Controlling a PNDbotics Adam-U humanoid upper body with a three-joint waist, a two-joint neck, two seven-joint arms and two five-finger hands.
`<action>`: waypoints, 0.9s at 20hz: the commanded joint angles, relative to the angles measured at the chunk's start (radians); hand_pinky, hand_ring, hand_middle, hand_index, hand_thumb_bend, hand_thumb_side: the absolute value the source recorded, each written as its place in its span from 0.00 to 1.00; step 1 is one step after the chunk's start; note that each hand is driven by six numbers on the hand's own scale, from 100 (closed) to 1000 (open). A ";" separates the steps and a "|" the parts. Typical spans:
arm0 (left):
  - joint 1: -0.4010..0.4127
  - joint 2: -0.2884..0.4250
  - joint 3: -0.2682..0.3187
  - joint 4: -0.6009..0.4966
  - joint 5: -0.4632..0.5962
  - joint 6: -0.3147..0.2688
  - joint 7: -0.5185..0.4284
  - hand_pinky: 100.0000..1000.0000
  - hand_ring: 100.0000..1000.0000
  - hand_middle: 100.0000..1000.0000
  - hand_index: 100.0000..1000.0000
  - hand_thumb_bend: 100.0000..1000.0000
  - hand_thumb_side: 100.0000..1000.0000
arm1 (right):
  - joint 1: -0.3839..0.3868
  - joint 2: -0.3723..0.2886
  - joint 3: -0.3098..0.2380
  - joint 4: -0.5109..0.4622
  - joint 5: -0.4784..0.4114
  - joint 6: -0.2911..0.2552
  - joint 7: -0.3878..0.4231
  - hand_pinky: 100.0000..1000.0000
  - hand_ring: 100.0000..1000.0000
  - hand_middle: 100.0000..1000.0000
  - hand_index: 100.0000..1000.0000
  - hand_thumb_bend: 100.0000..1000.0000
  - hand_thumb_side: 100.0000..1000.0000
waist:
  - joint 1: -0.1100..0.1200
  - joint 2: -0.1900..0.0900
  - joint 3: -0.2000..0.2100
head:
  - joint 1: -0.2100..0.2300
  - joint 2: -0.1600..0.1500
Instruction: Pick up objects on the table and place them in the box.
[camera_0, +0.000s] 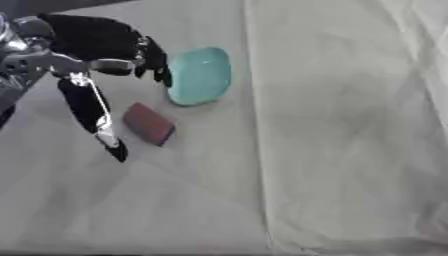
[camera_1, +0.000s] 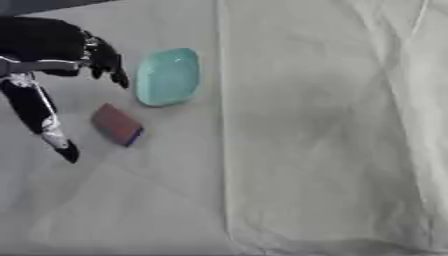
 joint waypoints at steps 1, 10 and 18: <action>-0.005 0.008 0.014 0.016 -0.008 0.002 0.009 0.34 0.48 0.55 0.72 0.86 0.46 | -0.012 -0.004 -0.007 -0.019 0.001 0.004 -0.001 0.34 0.44 0.55 0.65 0.00 0.51 | -0.009 -0.009 -0.002 | 0.013 -0.004; -0.006 -0.027 0.009 0.151 -0.078 -0.015 0.045 0.36 0.48 0.55 0.71 0.83 0.44 | -0.014 -0.003 -0.016 -0.019 0.002 0.006 -0.009 0.34 0.44 0.54 0.65 0.00 0.51 | -0.010 0.000 -0.013 | 0.019 -0.004; 0.001 -0.035 0.011 0.221 -0.099 -0.026 0.062 0.37 0.49 0.56 0.71 0.83 0.45 | -0.014 -0.002 -0.019 -0.019 0.004 0.007 -0.012 0.34 0.44 0.55 0.65 0.00 0.51 | -0.010 0.002 -0.010 | 0.023 -0.004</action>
